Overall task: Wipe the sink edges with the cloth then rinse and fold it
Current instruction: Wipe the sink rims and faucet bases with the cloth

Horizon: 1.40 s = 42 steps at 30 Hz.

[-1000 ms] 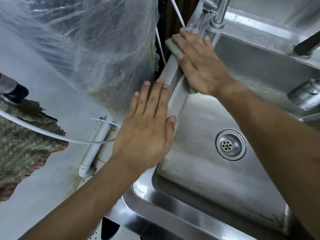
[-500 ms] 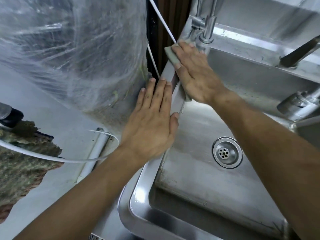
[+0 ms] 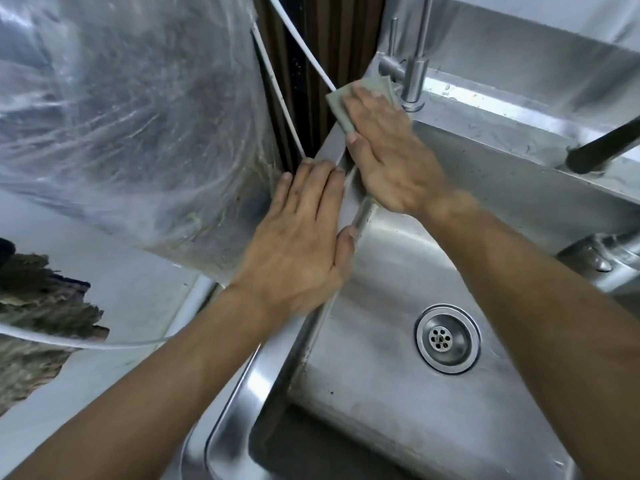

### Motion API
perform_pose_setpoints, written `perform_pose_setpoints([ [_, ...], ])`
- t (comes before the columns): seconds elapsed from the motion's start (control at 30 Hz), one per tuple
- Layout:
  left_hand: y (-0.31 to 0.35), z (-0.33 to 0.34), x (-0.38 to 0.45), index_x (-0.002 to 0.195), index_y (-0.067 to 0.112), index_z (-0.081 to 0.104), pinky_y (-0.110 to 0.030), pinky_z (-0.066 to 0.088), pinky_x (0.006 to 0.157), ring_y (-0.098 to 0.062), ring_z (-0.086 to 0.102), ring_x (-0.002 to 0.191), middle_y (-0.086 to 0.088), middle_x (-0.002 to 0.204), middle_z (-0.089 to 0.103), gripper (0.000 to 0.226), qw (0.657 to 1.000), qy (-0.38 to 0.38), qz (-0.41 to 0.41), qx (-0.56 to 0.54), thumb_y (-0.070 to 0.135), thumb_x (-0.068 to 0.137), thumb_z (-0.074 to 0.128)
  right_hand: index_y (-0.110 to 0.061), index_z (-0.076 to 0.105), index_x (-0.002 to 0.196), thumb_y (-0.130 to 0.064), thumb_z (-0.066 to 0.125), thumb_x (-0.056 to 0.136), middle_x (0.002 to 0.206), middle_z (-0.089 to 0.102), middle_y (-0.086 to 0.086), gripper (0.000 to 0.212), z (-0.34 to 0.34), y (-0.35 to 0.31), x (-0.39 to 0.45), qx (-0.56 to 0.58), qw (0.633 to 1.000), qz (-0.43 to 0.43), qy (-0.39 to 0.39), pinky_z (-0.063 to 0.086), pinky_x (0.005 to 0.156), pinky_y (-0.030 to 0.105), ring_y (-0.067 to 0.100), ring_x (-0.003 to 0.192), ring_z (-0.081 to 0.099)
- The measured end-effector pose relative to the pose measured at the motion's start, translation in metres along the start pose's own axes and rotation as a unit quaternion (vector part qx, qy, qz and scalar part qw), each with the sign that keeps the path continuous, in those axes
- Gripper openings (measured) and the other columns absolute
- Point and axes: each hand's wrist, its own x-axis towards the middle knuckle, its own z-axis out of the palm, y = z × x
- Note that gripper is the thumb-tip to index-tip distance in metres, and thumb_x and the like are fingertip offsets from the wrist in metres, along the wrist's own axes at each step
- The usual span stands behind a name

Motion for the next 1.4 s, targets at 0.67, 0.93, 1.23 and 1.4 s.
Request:
perform_pose_setpoints([
  [0.67, -0.001, 0.011, 0.004, 0.165, 0.013, 0.010, -0.044, 0.009, 0.130, -0.019, -0.004, 0.160, -0.003, 0.173, 0.004, 0.061, 1.000, 0.011, -0.013, 0.020, 0.038, 0.109, 0.018, -0.020, 0.009, 0.166, -0.031, 0.019, 0.112, 0.174, -0.002, -0.003, 0.055, -0.010, 0.003, 0.028, -0.023, 1.000, 0.019, -0.002, -0.010, 0.128, 0.032, 0.011, 0.159, -0.007],
  [0.93, -0.001, 0.009, 0.004, 0.165, 0.014, 0.009, -0.046, 0.012, 0.130, -0.018, -0.006, 0.160, -0.001, 0.173, 0.002, 0.062, 1.000, 0.009, -0.013, 0.012, 0.038, 0.109, 0.018, -0.018, 0.001, 0.165, -0.033, 0.016, 0.112, 0.173, -0.008, -0.001, 0.058, -0.007, 0.003, 0.032, -0.029, 0.999, 0.043, -0.011, -0.009, 0.129, 0.033, 0.011, 0.159, -0.011],
  [1.23, -0.001, 0.009, 0.003, 0.165, 0.015, 0.006, -0.046, 0.010, 0.130, -0.017, -0.009, 0.159, 0.000, 0.173, -0.002, 0.062, 1.000, 0.000, -0.018, 0.010, 0.040, 0.109, 0.014, -0.019, -0.002, 0.165, -0.034, 0.015, 0.112, 0.173, -0.010, -0.003, 0.058, -0.006, 0.003, 0.028, -0.029, 0.999, 0.043, -0.005, -0.011, 0.128, 0.033, 0.009, 0.158, -0.013],
  [1.4, -0.001, 0.009, 0.004, 0.165, 0.015, 0.002, -0.045, 0.009, 0.130, -0.016, -0.012, 0.159, 0.001, 0.173, -0.005, 0.062, 1.000, -0.001, -0.019, 0.006, 0.040, 0.109, 0.013, -0.016, -0.001, 0.165, -0.034, 0.016, 0.112, 0.173, -0.010, 0.001, 0.058, -0.003, -0.002, 0.016, -0.043, 0.998, 0.054, -0.011, -0.010, 0.129, 0.035, 0.013, 0.158, -0.014],
])
